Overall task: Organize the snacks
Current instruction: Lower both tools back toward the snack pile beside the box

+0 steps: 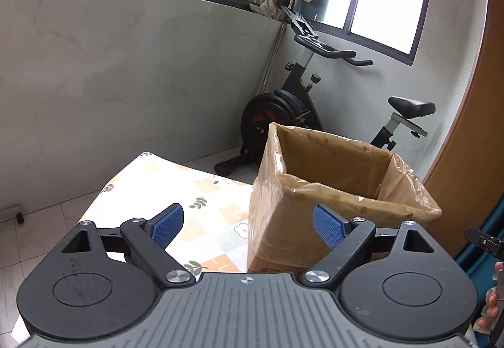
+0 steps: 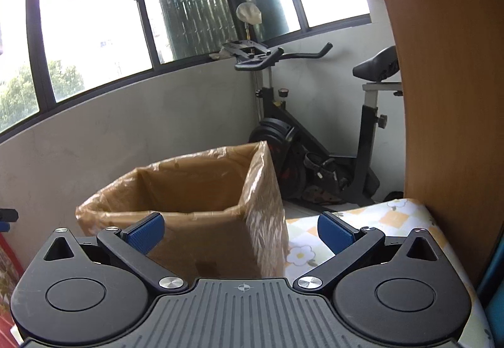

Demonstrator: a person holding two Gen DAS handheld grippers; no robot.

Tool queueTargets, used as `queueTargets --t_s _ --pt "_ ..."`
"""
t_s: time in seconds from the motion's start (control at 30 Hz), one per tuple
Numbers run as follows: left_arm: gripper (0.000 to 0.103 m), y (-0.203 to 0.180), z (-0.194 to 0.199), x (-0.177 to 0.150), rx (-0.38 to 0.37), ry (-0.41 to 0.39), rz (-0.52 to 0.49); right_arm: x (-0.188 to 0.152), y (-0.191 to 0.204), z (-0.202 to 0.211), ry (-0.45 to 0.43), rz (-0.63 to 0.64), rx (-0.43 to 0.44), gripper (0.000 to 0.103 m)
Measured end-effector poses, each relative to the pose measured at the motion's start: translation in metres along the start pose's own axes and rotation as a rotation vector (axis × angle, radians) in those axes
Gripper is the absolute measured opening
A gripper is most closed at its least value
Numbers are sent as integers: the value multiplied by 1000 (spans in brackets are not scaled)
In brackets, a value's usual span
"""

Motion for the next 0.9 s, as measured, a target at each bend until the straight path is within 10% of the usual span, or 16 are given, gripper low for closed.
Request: queueTargets --t_s 0.57,0.9 --pt "90 34 -16 -84 39 105 50 -107 -10 1 146 93 -69 100" --pt "88 19 -38 -117 49 115 52 -149 -3 -22 234 293 -106 74"
Point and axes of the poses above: each gripper's, at about its wrist camera, not at the fingertips, and z roughly against the way its jaws point, y to its left, x to its top, the point moved 1 cm from there along -z, roughly the way its jaws point, and after that the axes turned 2 degrees about y, right-handed, at the moved point
